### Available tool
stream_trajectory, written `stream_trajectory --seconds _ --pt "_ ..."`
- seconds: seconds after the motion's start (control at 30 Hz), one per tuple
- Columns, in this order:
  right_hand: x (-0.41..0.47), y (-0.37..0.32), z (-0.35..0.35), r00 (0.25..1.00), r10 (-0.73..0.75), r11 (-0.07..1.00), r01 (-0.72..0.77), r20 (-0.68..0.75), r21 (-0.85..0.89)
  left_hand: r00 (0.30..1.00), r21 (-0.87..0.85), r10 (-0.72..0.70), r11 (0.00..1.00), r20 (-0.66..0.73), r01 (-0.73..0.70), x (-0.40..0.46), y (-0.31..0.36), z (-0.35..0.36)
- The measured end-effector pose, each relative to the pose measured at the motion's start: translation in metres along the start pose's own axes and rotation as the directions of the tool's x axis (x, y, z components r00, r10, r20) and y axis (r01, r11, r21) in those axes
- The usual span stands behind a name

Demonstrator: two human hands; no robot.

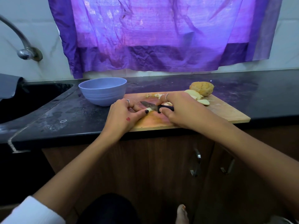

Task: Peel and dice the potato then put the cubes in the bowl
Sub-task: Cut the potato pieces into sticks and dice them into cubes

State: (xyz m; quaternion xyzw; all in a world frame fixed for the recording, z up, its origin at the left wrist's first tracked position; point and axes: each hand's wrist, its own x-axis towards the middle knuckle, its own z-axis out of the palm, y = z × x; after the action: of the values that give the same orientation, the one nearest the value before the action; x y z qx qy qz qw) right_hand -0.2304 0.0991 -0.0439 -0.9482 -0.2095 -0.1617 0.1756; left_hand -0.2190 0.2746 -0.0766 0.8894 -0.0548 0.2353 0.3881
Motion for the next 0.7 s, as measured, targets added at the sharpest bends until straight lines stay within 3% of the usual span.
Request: stream_trajectory --seconds 0.5,0.63,0.7 --pt "-0.007 -0.009 -0.009 0.993 -0.002 0.999 0.007 0.117 -0.044 0.999 0.023 -0.027 0.999 0.034 0.026 -0.010 0.014 -0.006" --pt "-0.019 -0.007 -0.018 0.999 -0.043 0.969 0.040 -0.007 -0.243 1.000 0.071 -0.028 0.997 0.003 0.028 -0.007 0.010 -0.003" --pt "-0.023 -0.002 -0.018 0.995 -0.040 0.983 0.022 -0.095 -0.183 0.999 0.096 -0.030 0.995 0.021 0.028 -0.004 0.008 -0.004"
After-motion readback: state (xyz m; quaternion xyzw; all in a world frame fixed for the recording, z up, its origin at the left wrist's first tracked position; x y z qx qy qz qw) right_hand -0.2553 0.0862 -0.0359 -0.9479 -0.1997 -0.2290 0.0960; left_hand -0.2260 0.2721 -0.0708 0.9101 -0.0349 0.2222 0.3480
